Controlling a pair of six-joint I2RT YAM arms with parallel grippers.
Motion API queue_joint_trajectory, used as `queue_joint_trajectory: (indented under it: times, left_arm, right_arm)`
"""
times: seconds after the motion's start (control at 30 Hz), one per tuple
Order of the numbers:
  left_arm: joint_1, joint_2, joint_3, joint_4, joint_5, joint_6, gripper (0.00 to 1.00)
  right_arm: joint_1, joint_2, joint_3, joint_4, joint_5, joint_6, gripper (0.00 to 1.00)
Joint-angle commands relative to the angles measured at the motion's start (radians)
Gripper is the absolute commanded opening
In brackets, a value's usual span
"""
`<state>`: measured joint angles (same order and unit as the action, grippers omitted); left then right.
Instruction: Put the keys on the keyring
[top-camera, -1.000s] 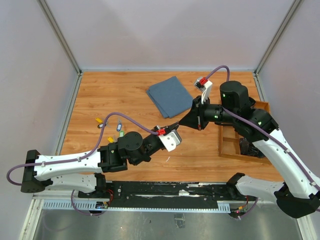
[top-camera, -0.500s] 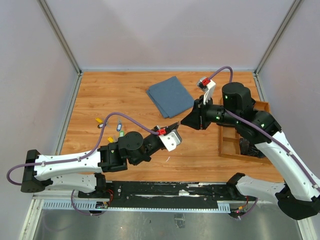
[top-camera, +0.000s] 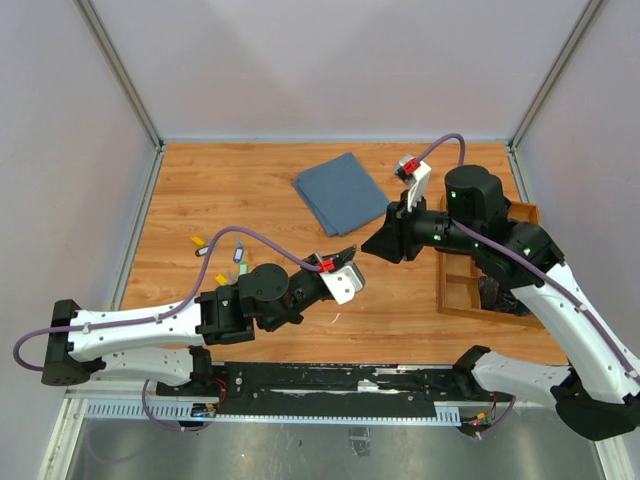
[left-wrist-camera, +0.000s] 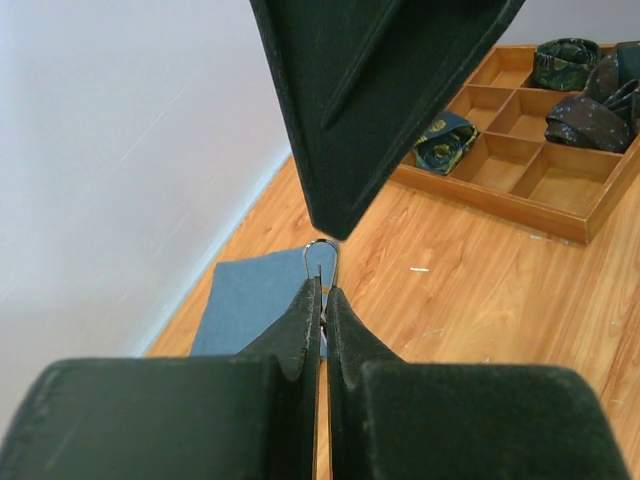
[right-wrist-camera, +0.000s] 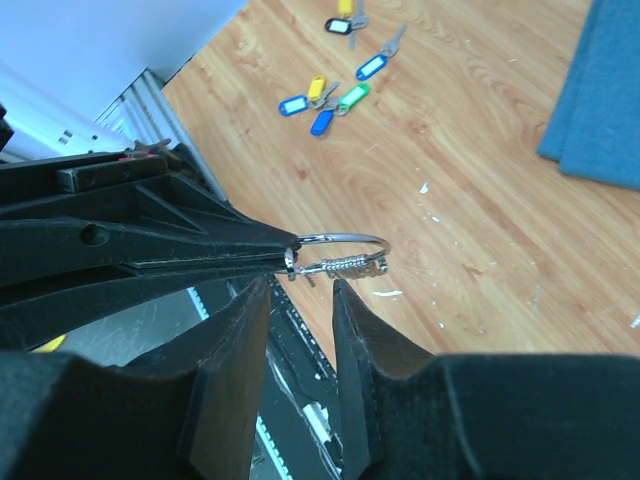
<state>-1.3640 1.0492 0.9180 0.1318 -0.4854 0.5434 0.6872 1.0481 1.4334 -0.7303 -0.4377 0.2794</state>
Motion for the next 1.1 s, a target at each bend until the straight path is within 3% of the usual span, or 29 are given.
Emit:
queue_joint_trajectory:
  times: [0.0, 0.23, 0.9, 1.07]
  left_arm:
    - [-0.006, -0.012, 0.011, 0.032, -0.002, 0.012, 0.01]
    - [-0.006, -0.009, 0.013, 0.031, 0.012, 0.009, 0.01]
    - [-0.006, -0.022, 0.005, 0.037, 0.034, 0.003, 0.0]
    - [-0.006, -0.026, 0.0, 0.042, 0.037, 0.003, 0.04]
  right_arm:
    - [0.0, 0.025, 0.018, 0.013, -0.107, -0.018, 0.33]
    - [0.001, 0.041, 0.001, 0.028, -0.14, -0.006, 0.31]
    - [0.001, 0.058, -0.014, 0.05, -0.124, 0.009, 0.01]
    - [0.001, 0.052, -0.017, 0.061, -0.122, 0.011, 0.01]
